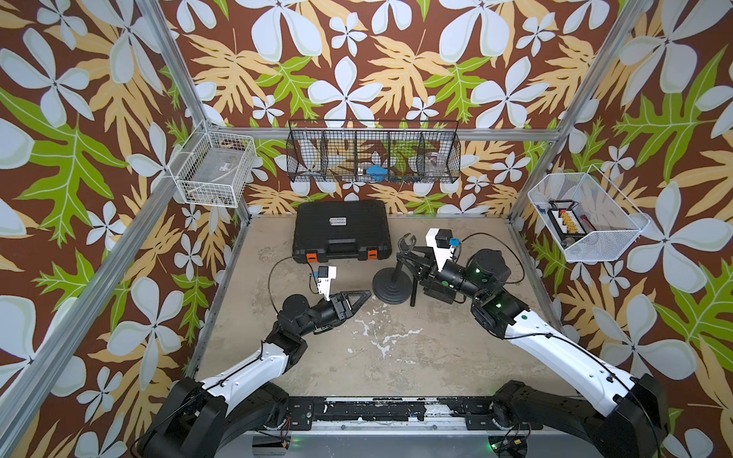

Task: Assemble a microphone stand
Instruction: Pick up the microphone stand at the center of the board, then screw the microphone stand pole into the microphone stand base.

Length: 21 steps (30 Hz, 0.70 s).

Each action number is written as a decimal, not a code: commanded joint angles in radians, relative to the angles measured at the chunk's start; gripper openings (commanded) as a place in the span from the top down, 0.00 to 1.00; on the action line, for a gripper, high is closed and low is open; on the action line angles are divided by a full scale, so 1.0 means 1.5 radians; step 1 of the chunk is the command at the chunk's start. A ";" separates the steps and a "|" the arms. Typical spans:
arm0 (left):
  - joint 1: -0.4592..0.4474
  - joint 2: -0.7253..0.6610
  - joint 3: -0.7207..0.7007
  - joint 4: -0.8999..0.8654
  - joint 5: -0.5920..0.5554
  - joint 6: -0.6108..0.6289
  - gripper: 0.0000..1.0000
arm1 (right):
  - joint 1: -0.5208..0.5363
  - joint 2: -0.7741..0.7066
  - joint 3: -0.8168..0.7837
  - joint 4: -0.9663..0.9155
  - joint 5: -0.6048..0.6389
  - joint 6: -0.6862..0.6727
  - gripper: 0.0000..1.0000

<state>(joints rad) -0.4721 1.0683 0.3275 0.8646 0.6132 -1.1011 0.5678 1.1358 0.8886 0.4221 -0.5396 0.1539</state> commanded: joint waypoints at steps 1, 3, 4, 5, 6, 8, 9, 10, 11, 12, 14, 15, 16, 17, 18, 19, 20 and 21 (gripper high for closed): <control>0.002 0.003 0.007 0.022 0.063 -0.106 0.32 | 0.000 -0.005 0.013 0.066 -0.059 0.046 1.00; 0.002 0.000 0.009 0.025 0.073 -0.125 0.32 | 0.000 -0.006 0.013 0.074 -0.074 0.054 1.00; 0.002 -0.002 0.010 0.029 0.078 -0.134 0.32 | 0.000 -0.006 0.013 0.079 -0.082 0.057 1.00; 0.002 -0.003 0.011 0.029 0.083 -0.143 0.32 | 0.000 -0.005 0.014 0.083 -0.089 0.060 1.00; 0.002 -0.005 0.012 0.029 0.086 -0.151 0.32 | 0.000 -0.005 0.012 0.085 -0.093 0.063 1.00; 0.001 -0.002 0.015 0.030 0.100 -0.163 0.32 | 0.000 -0.004 0.008 0.098 -0.107 0.071 1.00; 0.001 0.000 0.018 0.026 0.106 -0.167 0.32 | 0.001 -0.004 0.003 0.109 -0.114 0.075 1.00; 0.000 0.003 0.020 0.023 0.109 -0.172 0.32 | 0.000 -0.003 -0.002 0.123 -0.122 0.080 1.00; -0.002 0.008 0.023 0.020 0.114 -0.176 0.32 | 0.000 -0.002 -0.006 0.135 -0.130 0.083 1.00; -0.004 0.013 0.026 0.016 0.118 -0.179 0.32 | 0.001 -0.001 -0.009 0.144 -0.136 0.084 1.00; -0.014 0.027 0.031 0.017 0.122 -0.191 0.34 | 0.002 0.002 -0.010 0.150 -0.142 0.088 1.00; -0.018 0.032 0.035 0.017 0.123 -0.193 0.35 | 0.002 0.002 -0.011 0.153 -0.144 0.088 1.00; -0.022 0.037 0.039 0.017 0.123 -0.194 0.36 | 0.004 0.003 -0.013 0.158 -0.145 0.088 1.00; -0.026 0.039 0.042 0.017 0.121 -0.195 0.38 | 0.006 0.004 -0.015 0.161 -0.144 0.085 1.00; -0.027 0.041 0.043 0.017 0.119 -0.196 0.41 | 0.008 0.004 -0.016 0.161 -0.142 0.081 1.00; -0.027 0.042 0.045 0.014 0.117 -0.194 0.44 | 0.012 0.004 -0.016 0.157 -0.140 0.074 1.00; -0.027 0.042 0.048 0.006 0.115 -0.191 0.47 | 0.016 0.004 -0.015 0.150 -0.132 0.064 1.00; -0.027 0.041 0.049 0.001 0.113 -0.190 0.49 | 0.020 0.001 -0.013 0.141 -0.126 0.053 1.00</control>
<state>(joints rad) -0.5114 1.1294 0.3908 0.8665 0.7830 -1.3846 0.5869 1.1442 0.8631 0.5560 -0.7353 0.2577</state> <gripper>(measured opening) 0.512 0.213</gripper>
